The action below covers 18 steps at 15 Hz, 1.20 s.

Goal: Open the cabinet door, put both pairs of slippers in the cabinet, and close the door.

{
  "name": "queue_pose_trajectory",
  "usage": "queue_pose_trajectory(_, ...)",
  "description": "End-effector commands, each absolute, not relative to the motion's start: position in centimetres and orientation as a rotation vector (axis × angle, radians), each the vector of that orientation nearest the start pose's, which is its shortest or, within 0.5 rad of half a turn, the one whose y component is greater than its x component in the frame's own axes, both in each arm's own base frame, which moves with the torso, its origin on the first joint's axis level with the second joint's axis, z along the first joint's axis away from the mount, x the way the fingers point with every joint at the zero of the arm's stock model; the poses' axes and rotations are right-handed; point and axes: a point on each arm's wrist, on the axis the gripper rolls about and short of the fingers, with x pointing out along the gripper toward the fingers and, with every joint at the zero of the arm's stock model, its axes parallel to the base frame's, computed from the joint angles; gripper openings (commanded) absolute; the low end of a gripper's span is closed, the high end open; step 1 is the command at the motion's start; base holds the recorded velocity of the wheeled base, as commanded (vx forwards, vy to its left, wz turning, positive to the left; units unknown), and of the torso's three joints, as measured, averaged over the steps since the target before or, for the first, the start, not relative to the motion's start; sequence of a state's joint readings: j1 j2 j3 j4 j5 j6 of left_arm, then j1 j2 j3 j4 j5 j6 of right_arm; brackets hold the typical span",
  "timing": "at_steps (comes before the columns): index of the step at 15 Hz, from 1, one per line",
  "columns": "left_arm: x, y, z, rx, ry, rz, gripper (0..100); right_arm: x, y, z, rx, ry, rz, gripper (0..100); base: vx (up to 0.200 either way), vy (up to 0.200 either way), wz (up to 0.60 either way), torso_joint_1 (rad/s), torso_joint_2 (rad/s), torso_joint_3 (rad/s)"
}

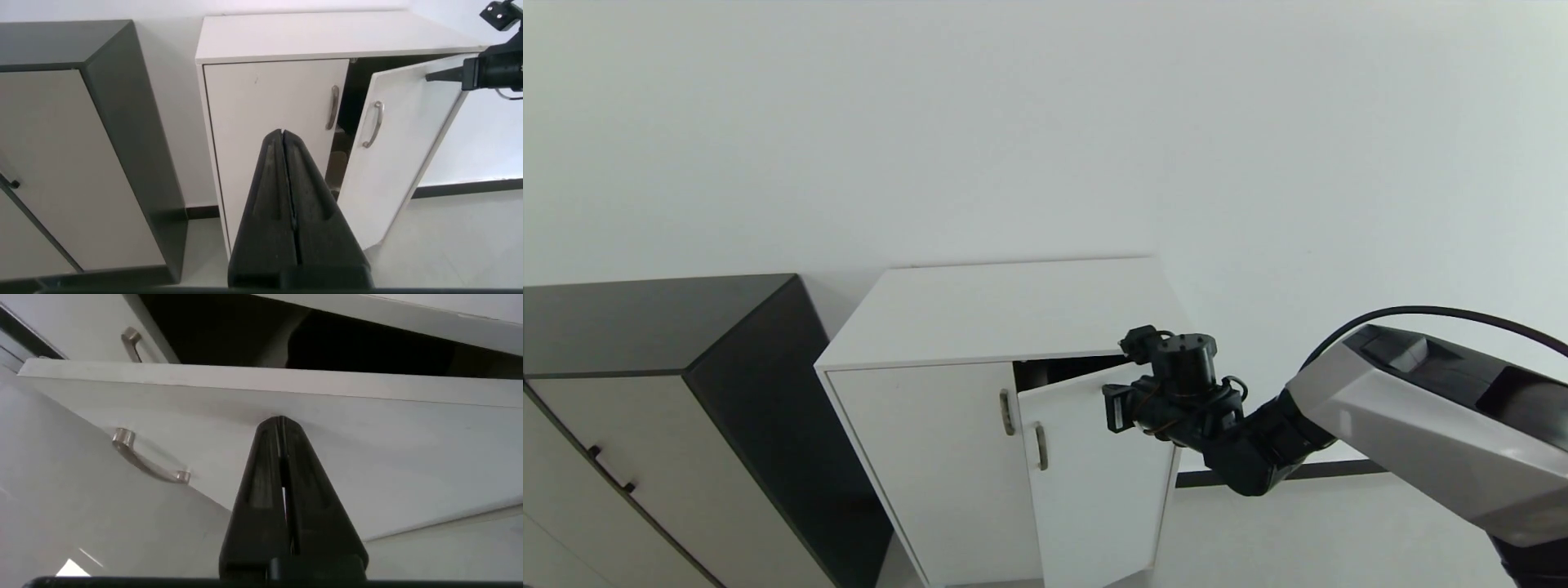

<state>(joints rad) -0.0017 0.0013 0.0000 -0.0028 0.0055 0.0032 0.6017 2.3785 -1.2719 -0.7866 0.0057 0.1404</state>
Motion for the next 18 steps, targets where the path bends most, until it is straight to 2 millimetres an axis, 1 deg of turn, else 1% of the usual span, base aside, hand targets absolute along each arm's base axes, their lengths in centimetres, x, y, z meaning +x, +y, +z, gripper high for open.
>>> queue_pose_trajectory(1,-2.3,0.0,7.6,0.003,-0.003,0.005,0,38.5,26.2,4.8,0.039,0.355,0.574,0,0.0,0.0,0.0,0.0,0.0,0.0)
queue_pose_trajectory(9,-2.3,0.0,7.6,0.003,-0.002,0.005,0,39.6,26.0,4.9,0.042,0.352,0.559,0,0.0,0.0,0.0,0.0,0.0,0.0)
queue_pose_trajectory(13,-2.3,0.0,7.6,0.003,-0.002,0.005,0,40.3,26.0,4.2,0.043,0.353,0.548,0,0.0,0.0,0.0,0.0,0.0,0.0)
queue_pose_trajectory(18,-2.3,0.0,7.6,0.003,-0.002,0.005,0,41.0,25.6,3.8,0.045,0.35,0.535,0,0.0,0.0,0.0,0.0,0.0,0.0)
